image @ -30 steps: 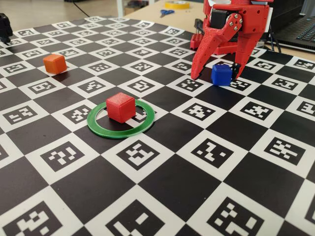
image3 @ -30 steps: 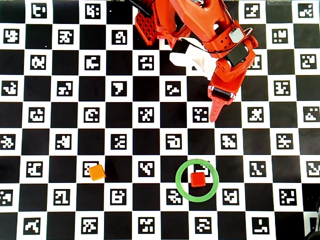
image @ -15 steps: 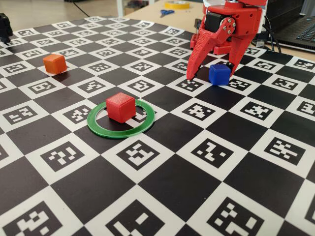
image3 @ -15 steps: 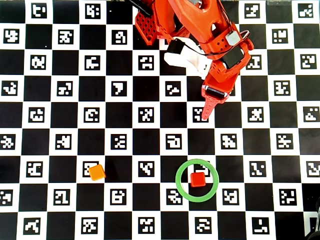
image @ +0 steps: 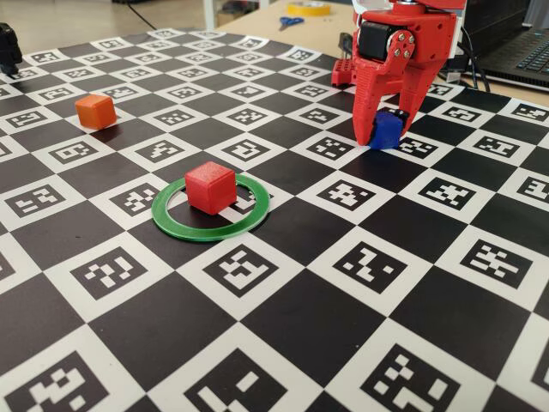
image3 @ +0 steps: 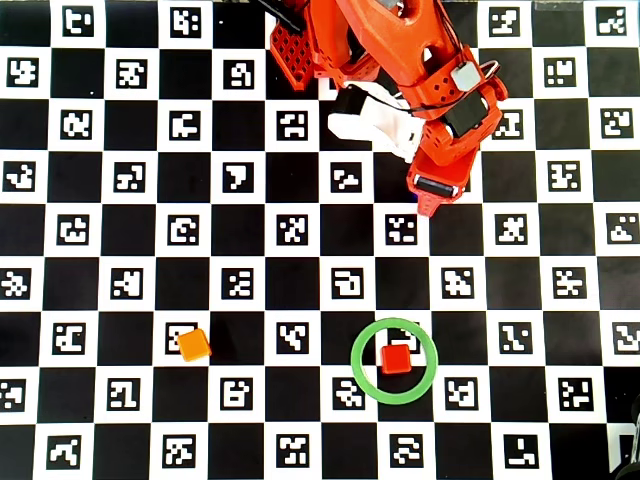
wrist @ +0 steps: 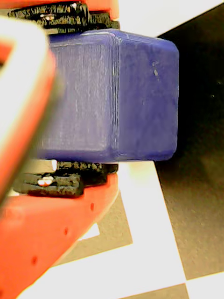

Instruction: Grab the red cube then put it in the green circle then put the blue cube on top and finally the orange cube on top

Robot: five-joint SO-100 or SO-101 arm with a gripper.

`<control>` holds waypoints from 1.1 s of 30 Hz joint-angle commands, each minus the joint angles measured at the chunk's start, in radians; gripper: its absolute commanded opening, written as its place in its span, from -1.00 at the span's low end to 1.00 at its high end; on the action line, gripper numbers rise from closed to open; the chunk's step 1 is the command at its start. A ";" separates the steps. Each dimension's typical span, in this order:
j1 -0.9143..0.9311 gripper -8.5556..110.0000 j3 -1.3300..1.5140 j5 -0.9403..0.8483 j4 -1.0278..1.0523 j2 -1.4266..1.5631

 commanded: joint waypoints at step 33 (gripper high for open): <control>0.166 -0.80 -0.744 -0.374 0.609 -0.038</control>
